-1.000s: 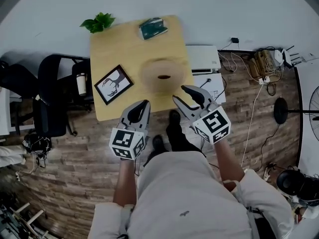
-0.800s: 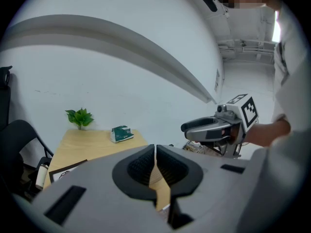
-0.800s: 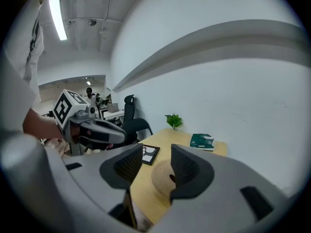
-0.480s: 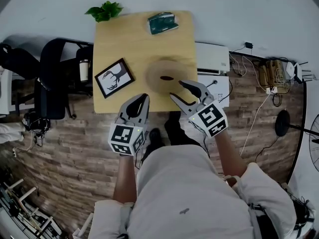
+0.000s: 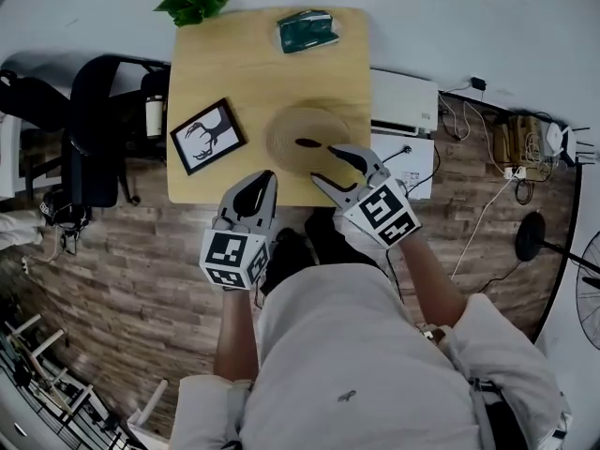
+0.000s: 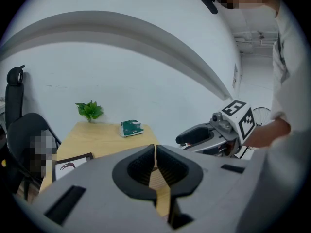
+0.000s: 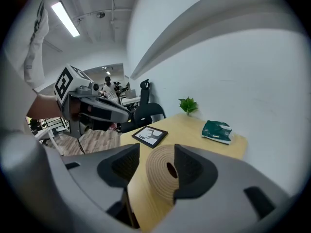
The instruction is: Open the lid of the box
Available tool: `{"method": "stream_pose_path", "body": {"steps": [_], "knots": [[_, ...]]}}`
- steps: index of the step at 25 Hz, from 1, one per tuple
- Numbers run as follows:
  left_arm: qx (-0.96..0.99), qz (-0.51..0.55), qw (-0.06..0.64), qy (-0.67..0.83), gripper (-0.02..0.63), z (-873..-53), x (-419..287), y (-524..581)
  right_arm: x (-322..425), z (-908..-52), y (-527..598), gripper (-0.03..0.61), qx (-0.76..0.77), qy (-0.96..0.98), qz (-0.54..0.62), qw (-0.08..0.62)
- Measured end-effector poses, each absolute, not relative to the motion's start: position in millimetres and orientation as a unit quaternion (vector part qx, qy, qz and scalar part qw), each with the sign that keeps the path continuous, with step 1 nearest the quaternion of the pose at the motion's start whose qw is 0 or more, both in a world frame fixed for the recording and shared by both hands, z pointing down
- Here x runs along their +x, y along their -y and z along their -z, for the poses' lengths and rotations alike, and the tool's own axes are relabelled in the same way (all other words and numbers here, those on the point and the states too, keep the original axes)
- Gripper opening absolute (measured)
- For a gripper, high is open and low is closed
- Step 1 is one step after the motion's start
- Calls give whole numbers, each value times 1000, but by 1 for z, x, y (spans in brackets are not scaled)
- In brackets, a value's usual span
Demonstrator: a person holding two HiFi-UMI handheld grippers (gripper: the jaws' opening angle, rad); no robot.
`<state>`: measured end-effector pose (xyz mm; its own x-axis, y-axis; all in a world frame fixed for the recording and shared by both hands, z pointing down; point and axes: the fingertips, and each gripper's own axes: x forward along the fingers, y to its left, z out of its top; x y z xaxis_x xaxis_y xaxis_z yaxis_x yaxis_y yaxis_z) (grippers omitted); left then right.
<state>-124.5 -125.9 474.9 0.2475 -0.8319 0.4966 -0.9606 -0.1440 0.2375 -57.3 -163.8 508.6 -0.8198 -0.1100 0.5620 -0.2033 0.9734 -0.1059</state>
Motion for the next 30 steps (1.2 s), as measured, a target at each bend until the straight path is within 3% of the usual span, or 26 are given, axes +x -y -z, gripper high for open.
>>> {"method": "stream_pose_path", "body": {"steps": [18, 30], "knots": [[733, -139, 290, 600, 12, -517, -127, 116, -66, -593, 142, 253, 28, 921, 18, 389], [723, -142, 302, 604, 12, -536, -135, 104, -72, -652, 140, 265, 24, 854, 181, 487]]}}
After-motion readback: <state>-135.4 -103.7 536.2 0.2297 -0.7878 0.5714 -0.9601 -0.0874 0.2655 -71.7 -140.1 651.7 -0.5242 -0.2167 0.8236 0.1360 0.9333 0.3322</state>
